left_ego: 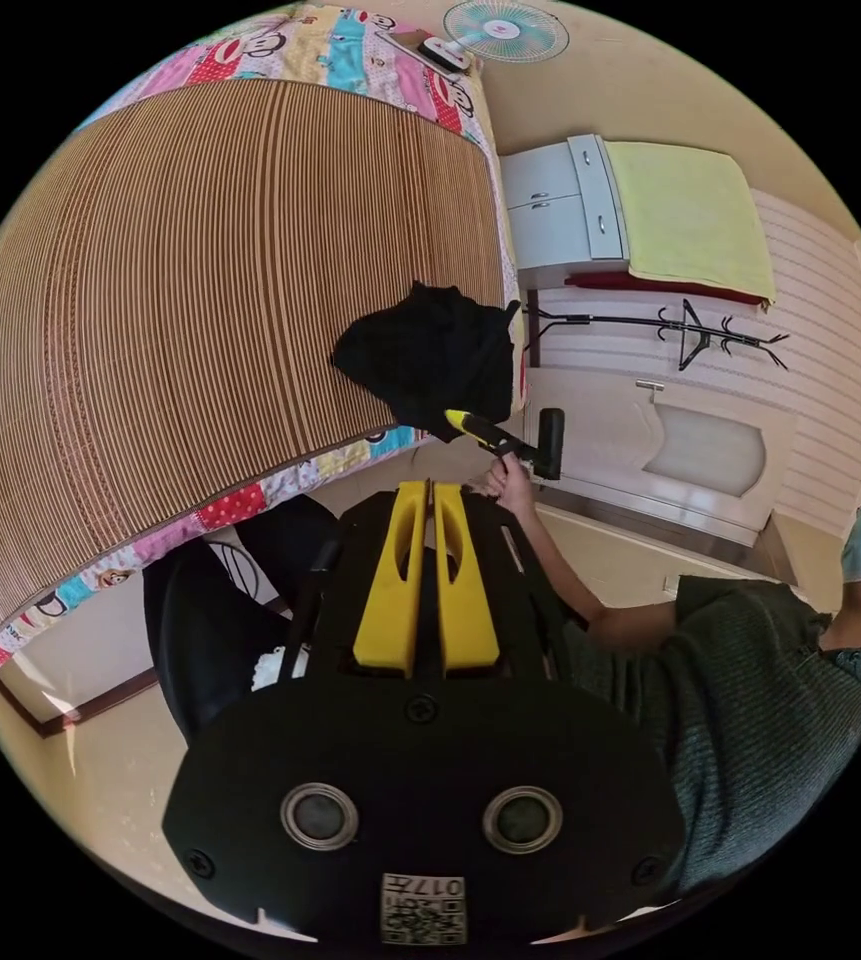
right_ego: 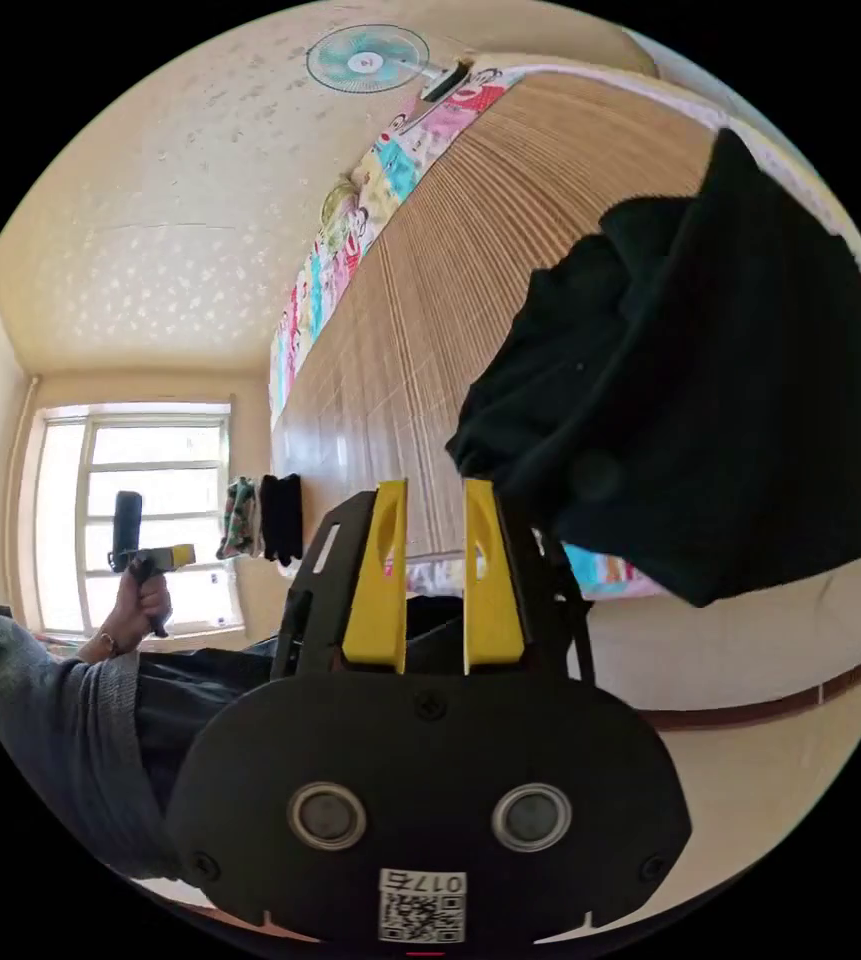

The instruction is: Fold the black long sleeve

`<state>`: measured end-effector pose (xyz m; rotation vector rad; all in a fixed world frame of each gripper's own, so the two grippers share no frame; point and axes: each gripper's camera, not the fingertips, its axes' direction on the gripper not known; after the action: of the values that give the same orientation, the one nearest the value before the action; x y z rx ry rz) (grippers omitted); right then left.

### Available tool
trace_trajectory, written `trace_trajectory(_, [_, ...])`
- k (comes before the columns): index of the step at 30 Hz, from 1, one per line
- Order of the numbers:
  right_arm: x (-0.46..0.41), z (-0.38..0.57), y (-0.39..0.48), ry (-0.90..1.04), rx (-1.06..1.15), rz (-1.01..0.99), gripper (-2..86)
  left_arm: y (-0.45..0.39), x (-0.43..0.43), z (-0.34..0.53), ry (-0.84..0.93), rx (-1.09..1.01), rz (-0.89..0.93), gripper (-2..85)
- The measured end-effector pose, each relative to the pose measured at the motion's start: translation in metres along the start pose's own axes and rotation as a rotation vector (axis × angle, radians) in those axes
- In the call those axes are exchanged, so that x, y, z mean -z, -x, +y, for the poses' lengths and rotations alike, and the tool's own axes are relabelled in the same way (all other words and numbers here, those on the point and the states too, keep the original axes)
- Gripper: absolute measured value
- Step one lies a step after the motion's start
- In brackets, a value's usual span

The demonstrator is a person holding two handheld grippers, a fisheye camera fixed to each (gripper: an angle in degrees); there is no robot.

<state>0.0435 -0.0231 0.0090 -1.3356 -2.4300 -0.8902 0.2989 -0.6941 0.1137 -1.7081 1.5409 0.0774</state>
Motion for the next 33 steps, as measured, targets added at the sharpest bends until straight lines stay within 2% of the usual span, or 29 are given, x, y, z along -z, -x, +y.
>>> trace_trajectory(3, [0.006,-0.060,0.002,0.014,0.044,0.156,13.0,0.005,-0.004,0.000,-0.001,0.021,0.004,-0.1])
trace_trajectory(6, [-0.011,-0.121,-0.003,0.065,0.084,0.229,14.2,0.011,-0.005,0.003,-0.007,0.046,0.018,0.9])
trace_trajectory(10, [-0.061,-0.172,-0.017,0.181,0.034,0.236,14.6,0.021,0.003,0.015,-0.038,0.073,0.021,1.9])
trace_trajectory(12, [-0.113,-0.183,-0.040,0.307,-0.071,0.264,10.6,0.026,0.008,0.022,-0.060,0.092,0.015,2.3])
trace_trajectory(13, [-0.120,-0.182,-0.044,0.299,-0.099,0.283,7.7,0.031,0.012,0.028,-0.082,0.108,0.020,2.6])
trace_trajectory(14, [-0.118,-0.176,-0.045,0.204,-0.153,0.391,4.3,0.033,0.014,0.032,-0.093,0.116,0.027,2.7])
trace_trajectory(16, [-0.125,-0.170,-0.054,0.203,-0.200,0.295,2.8,0.042,0.022,0.046,-0.131,0.141,0.052,2.9])
trace_trajectory(19, [-0.127,-0.147,-0.068,0.189,-0.254,0.009,1.5,0.053,0.031,0.065,-0.167,0.153,0.037,3.2])
trace_trajectory(21, [-0.119,-0.117,-0.057,0.103,-0.184,-0.224,1.1,0.060,0.036,0.075,-0.179,0.158,0.021,3.7])
trace_trajectory(24, [-0.107,-0.080,-0.028,0.014,-0.058,-0.469,0.8,0.069,0.044,0.085,-0.199,0.152,0.003,6.3])
trace_trajectory(27, [-0.107,-0.050,0.005,-0.026,0.017,-0.631,0.7,0.066,0.051,0.086,-0.190,0.074,-0.071,9.1])
trace_trajectory(31, [-0.118,-0.021,0.069,-0.002,0.178,-0.703,0.7,0.046,0.080,0.085,-0.225,-0.141,-0.219,11.7])
trace_trajectory(33, [-0.134,-0.002,0.111,0.018,0.269,-0.763,0.8,0.037,0.104,0.085,-0.247,-0.245,-0.237,12.3])
